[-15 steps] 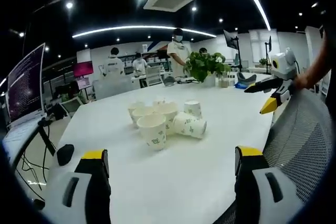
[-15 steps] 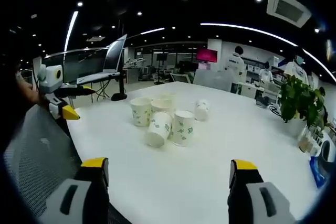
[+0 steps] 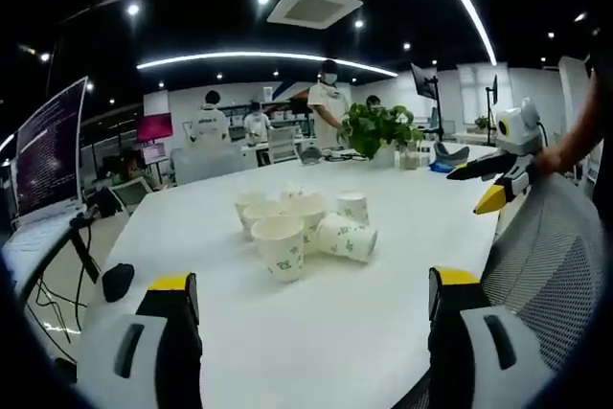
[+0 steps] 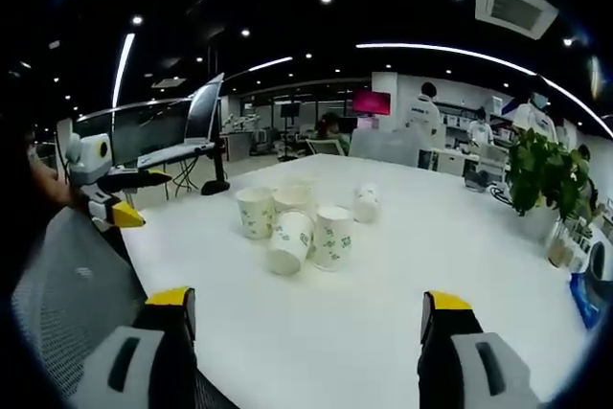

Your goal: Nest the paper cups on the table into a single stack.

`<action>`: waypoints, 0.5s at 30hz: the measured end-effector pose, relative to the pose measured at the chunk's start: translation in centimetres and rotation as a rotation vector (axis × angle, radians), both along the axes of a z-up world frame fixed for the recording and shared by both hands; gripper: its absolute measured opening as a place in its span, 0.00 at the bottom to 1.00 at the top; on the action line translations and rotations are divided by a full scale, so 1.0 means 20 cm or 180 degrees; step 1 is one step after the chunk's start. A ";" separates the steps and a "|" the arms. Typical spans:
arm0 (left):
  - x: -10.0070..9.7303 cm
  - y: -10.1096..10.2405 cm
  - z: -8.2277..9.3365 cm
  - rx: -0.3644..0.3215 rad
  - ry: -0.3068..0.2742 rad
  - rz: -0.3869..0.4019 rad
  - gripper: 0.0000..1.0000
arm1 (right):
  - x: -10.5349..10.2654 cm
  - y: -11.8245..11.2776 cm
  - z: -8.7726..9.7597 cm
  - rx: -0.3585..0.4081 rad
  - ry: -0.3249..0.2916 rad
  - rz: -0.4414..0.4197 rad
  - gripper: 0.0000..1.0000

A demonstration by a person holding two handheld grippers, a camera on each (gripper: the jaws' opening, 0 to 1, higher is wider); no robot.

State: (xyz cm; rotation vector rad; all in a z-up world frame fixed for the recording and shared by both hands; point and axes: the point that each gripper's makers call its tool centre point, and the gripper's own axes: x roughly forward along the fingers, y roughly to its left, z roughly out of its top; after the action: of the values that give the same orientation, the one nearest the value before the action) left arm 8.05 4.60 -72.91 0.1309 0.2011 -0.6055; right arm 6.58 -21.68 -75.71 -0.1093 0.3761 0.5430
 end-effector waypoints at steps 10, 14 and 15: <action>0.00 0.01 0.03 -0.0050 -0.0055 0.0042 0.99 | 0.00 0.01 0.01 0.0075 0.0046 -0.0050 1.00; 0.00 0.01 0.02 -0.0032 -0.0058 0.0043 0.99 | 0.00 0.02 0.01 0.0097 0.0047 -0.0051 1.00; 0.00 0.01 0.03 -0.0035 -0.0061 0.0042 0.99 | 0.00 0.02 0.02 0.0105 0.0043 -0.0051 1.00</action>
State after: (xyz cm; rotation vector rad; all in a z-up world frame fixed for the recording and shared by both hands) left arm 8.14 4.78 -72.40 0.1246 0.1798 -0.5918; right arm 6.54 -21.30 -75.40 -0.0708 0.3807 0.5340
